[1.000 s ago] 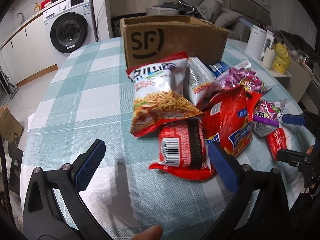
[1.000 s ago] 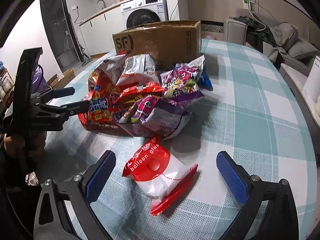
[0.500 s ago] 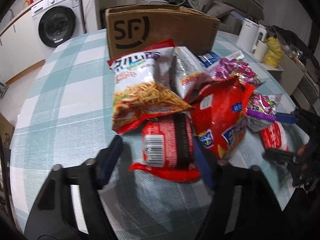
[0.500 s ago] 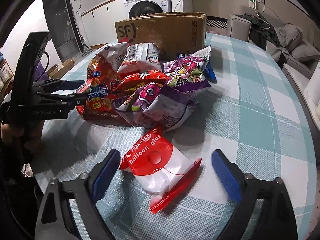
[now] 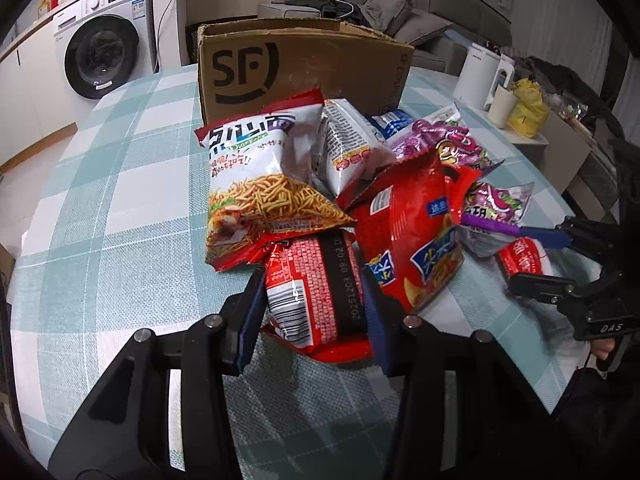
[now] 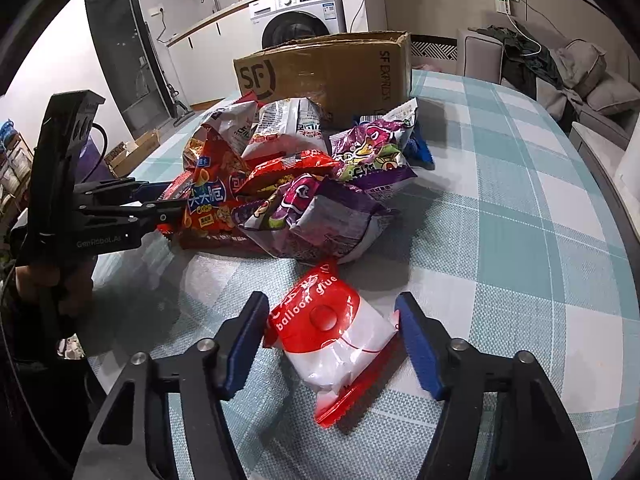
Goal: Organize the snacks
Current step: 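Lift the red snack bag with the left gripper while the right gripper lifts the balloon glue pack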
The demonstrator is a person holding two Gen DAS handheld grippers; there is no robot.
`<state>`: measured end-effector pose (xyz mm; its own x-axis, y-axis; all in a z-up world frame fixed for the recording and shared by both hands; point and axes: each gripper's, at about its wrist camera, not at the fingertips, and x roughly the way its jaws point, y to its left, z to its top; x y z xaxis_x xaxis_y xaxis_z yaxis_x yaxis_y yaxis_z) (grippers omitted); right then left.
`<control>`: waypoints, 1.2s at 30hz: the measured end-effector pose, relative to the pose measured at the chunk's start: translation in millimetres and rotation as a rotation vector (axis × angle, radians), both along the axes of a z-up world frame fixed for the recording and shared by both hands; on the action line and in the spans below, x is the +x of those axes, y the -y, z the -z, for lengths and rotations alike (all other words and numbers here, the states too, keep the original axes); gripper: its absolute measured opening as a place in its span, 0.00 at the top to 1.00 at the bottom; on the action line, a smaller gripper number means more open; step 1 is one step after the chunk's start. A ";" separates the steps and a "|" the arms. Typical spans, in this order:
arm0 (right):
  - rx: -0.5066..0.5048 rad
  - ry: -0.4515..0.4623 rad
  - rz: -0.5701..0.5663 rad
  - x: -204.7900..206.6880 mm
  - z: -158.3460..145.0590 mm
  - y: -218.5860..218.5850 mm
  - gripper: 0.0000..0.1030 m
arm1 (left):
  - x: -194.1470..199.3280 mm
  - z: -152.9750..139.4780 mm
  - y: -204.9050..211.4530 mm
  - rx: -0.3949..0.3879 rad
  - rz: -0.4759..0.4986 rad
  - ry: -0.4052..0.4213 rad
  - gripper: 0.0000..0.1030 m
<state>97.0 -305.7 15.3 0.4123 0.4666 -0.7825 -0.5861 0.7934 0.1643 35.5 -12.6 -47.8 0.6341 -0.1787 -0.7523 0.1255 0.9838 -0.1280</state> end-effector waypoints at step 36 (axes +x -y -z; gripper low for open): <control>0.158 0.181 -0.018 -22.7 -67.7 6.8 0.46 | -41.4 -67.3 1.3 -0.035 0.006 0.187 0.59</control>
<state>74.3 -312.5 83.0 0.5294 0.5860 -0.6135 -0.6311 0.7553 0.1768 -5.9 -13.9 19.5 0.7608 -0.2072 -0.6150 0.1565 0.9783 -0.1360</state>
